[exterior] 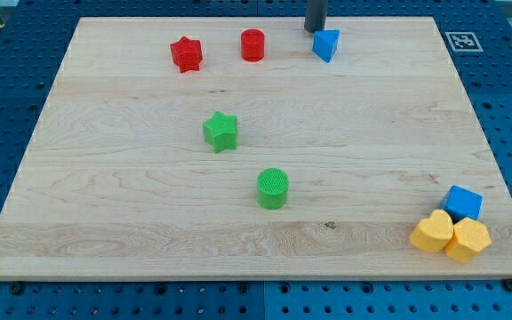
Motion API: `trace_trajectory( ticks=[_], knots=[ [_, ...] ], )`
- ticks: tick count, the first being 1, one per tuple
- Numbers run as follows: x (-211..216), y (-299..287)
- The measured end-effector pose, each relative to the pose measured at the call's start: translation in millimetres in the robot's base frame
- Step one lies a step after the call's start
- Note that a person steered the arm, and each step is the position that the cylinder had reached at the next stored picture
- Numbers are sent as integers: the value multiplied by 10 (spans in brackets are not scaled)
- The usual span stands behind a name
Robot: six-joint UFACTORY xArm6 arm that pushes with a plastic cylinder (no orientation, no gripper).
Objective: Adjust the blue triangle at the right side of the red circle
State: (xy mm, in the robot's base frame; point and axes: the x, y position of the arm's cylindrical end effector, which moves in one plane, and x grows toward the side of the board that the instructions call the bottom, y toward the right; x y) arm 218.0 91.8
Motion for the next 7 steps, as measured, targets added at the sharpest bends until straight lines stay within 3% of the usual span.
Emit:
trace_trajectory(
  ticks=[3,4,6,7],
  knots=[
    [1,-360],
    [269,-384],
    [288,-386],
    [171,-67]
  ],
)
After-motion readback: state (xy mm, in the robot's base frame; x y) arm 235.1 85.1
